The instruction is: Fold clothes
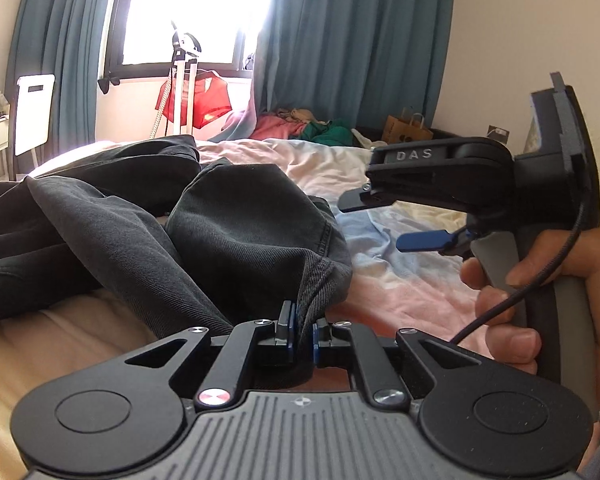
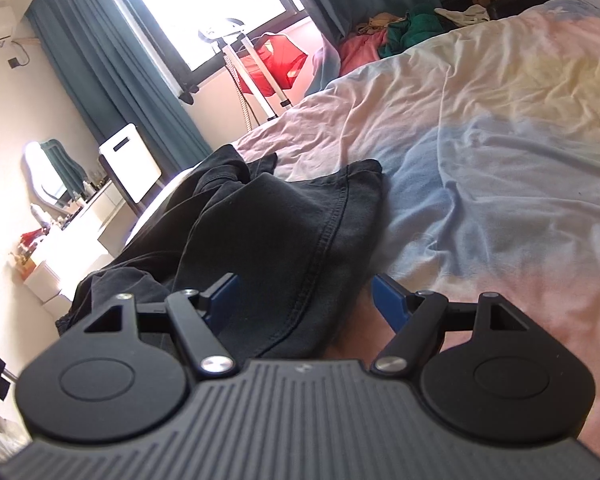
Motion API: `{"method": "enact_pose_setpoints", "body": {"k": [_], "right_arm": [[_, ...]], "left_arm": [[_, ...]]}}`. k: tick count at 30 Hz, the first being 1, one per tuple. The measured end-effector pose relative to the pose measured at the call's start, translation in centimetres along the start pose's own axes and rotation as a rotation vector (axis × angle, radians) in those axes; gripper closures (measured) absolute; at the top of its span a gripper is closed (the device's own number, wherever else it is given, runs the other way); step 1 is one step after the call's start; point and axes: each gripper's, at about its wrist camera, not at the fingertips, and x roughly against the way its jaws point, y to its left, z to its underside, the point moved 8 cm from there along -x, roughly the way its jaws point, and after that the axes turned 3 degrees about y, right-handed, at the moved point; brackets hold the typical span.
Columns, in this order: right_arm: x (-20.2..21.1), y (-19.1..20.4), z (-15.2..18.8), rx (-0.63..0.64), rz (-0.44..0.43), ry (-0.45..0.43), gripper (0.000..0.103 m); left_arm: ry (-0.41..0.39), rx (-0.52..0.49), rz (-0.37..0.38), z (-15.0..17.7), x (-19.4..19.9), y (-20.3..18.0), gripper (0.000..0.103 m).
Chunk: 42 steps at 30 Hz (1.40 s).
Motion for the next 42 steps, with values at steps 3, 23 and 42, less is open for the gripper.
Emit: {"method": "enact_pose_setpoints", "body": {"k": [3, 23, 42], "right_arm": [[-1.6, 0.3, 0.7, 0.01, -0.022, 0.045, 0.027], [-6.4, -3.0, 1.5, -0.323, -0.192, 0.133, 0.093], [3.3, -6.7, -1.5, -0.432, -0.061, -0.082, 0.096]], "left_arm": [[0.014, -0.012, -0.005, 0.3, -0.5, -0.3, 0.093], [0.017, -0.008, -0.024, 1.1, -2.7, 0.1, 0.093], [-0.036, -0.03, 0.06, 0.8, -2.0, -1.1, 0.086]]}}
